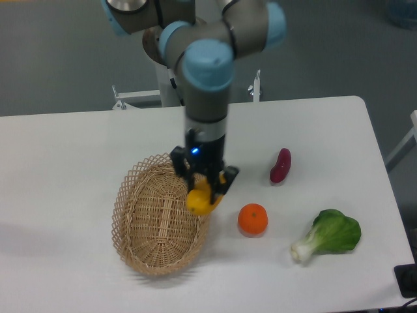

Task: Place the mango in the basket
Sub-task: 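Lower the held mango down into the wicker basket, then open the gripper to release the mango inside the basket, then raise the open gripper out of the basket and move it away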

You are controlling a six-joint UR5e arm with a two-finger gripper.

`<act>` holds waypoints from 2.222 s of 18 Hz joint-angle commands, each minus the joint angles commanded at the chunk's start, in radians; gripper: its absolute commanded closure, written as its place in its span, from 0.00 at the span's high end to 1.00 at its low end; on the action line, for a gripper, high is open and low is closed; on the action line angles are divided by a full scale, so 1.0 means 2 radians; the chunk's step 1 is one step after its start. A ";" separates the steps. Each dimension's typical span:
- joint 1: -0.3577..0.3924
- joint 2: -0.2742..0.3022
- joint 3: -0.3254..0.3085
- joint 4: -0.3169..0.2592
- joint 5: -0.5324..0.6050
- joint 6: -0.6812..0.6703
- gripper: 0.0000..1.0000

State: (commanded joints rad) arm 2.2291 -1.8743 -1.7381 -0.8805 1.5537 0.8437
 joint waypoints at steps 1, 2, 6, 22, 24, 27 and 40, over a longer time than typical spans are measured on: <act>-0.006 -0.010 0.002 0.000 0.002 -0.003 0.48; -0.011 -0.017 0.001 0.000 0.002 -0.005 0.48; -0.028 -0.034 -0.005 0.000 0.001 -0.006 0.48; -0.044 -0.050 0.011 0.009 0.005 -0.008 1.00; -0.037 -0.045 0.022 0.008 0.005 -0.008 1.00; -0.010 -0.034 0.043 0.008 0.005 -0.011 1.00; 0.140 -0.001 0.143 -0.115 -0.011 0.092 1.00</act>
State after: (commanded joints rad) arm 2.5093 -1.8762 -1.4528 -1.1102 1.5309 1.0272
